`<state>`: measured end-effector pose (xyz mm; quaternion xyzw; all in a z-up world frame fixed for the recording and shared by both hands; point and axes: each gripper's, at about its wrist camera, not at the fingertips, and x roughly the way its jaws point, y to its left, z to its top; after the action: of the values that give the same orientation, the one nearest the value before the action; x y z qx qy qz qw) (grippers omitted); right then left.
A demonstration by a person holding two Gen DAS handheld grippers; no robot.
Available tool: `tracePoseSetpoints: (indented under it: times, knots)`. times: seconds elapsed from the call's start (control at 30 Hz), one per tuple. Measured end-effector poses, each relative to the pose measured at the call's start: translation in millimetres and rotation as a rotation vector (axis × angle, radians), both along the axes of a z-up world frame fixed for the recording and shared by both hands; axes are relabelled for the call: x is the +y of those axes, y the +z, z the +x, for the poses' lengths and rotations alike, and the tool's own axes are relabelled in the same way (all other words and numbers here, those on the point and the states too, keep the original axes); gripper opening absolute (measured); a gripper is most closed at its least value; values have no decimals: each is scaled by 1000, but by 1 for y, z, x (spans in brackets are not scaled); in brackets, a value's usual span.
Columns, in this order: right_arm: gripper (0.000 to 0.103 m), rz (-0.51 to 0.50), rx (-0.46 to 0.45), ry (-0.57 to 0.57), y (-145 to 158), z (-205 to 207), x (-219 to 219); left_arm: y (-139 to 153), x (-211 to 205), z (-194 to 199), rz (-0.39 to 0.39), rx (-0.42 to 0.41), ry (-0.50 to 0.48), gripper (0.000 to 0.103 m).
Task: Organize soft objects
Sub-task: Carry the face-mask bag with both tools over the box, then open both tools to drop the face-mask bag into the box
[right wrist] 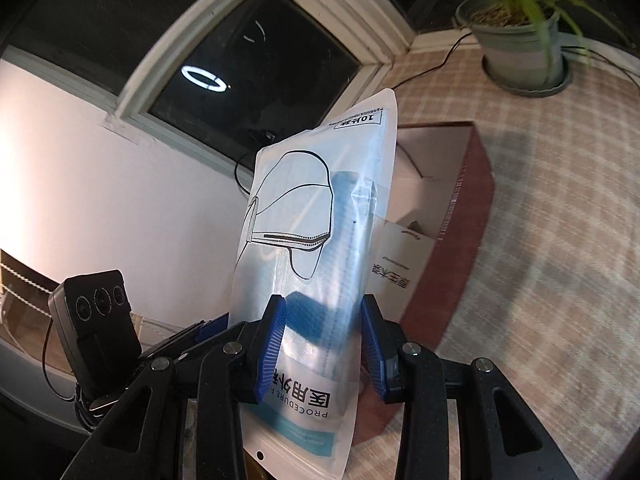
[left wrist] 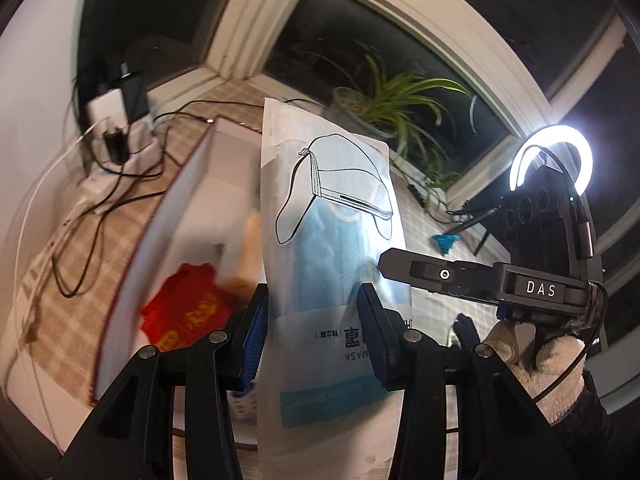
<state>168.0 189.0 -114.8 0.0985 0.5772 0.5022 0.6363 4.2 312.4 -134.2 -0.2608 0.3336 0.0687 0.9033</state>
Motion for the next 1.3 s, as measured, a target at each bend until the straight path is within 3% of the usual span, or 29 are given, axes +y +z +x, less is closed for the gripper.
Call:
tracePoseSetpoints:
  times: [0.37,0.53,1.0,1.3]
  knots:
    - [35,-57,17,-6,-20,7,37,-14,34,3,-37,34,28,42]
    - [39,-78,-5,-23,-19,11,41,-16,39,4,-28,43,31,40]
    - [46,-61,-59,-56,-4,16,25,0,34,0,46,17,46,40]
    - [48,-2,-85,-103,10,4,-19,11,7,-2,82,-18,12,40]
